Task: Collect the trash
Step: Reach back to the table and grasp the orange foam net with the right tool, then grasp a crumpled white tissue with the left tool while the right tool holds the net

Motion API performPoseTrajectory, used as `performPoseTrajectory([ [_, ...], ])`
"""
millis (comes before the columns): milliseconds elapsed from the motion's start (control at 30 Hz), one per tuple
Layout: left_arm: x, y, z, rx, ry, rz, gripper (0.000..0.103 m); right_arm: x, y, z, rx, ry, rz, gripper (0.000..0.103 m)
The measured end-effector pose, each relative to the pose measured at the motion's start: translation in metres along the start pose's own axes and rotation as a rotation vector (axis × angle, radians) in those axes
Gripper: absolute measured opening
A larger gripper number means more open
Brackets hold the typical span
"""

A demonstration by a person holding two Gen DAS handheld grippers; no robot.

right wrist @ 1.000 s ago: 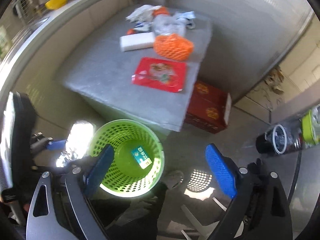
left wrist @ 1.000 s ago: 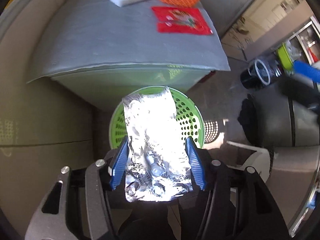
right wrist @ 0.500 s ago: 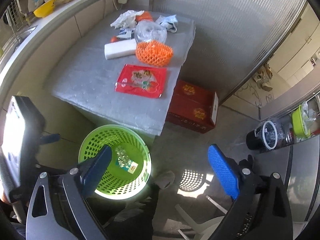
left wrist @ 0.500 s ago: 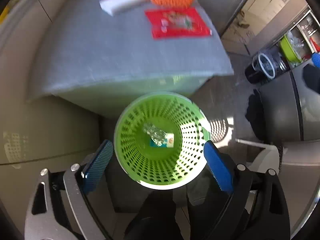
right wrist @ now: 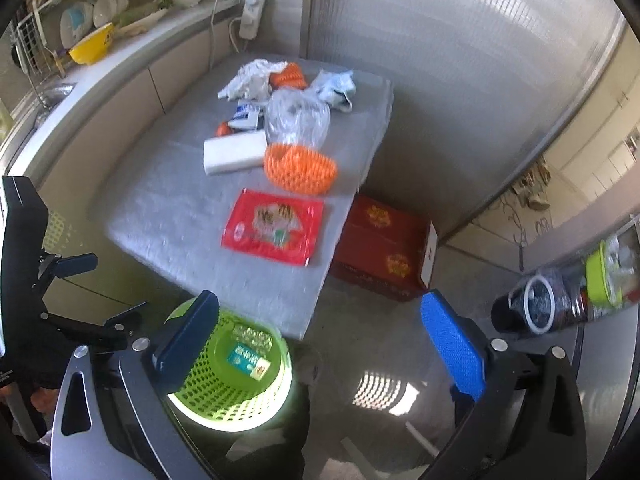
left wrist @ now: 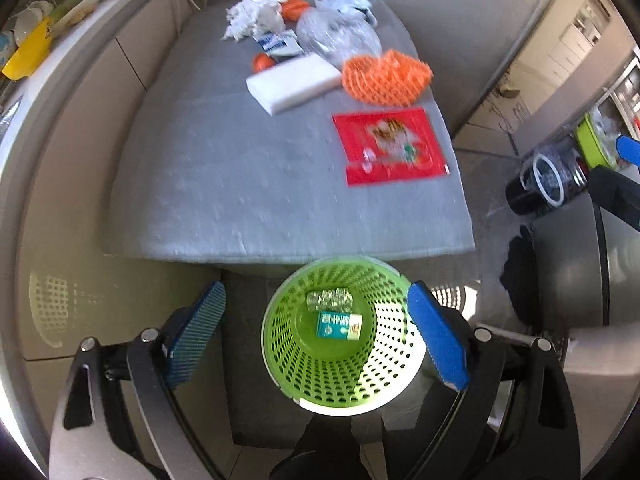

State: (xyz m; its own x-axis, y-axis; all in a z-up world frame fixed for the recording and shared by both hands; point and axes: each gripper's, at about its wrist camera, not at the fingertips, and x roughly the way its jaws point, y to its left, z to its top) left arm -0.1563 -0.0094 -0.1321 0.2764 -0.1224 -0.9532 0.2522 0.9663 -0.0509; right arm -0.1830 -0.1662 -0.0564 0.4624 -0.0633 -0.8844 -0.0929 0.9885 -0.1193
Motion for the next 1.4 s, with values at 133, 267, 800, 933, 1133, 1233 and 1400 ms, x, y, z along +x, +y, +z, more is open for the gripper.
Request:
performPoseTrajectory([
  [133,0.004,0.003,0.028,-0.068,-0.009,0.021,0.088,0.024,-0.015,0.031,-0.038,-0.003,0.091,0.101],
  [267,0.009,0.012,0.057,-0.159,-0.018,0.042,0.088,0.069,-0.029,0.075,-0.101,0.003,0.187,0.101],
  [800,0.055,0.047,0.122,-0.478,0.039,0.093,0.088,0.221,-0.002,0.126,-0.435,0.146,0.338,0.077],
  [933,0.058,0.041,0.13,-0.485,0.045,0.087,0.088,0.227,-0.006,0.126,-0.435,0.191,0.407,0.025],
  [1133,0.065,0.018,0.128,-0.407,0.072,0.059,0.088,0.208,-0.031,0.136,-0.379,0.162,0.47,0.022],
  [1233,0.068,0.006,0.128,-0.364,0.083,0.058,0.088,0.195,-0.047,0.139,-0.35,0.14,0.464,0.022],
  [1400,0.064,0.003,0.152,-0.358,0.061,0.049,0.088,0.178,-0.071,0.147,-0.294,0.115,0.464,0.022],
])
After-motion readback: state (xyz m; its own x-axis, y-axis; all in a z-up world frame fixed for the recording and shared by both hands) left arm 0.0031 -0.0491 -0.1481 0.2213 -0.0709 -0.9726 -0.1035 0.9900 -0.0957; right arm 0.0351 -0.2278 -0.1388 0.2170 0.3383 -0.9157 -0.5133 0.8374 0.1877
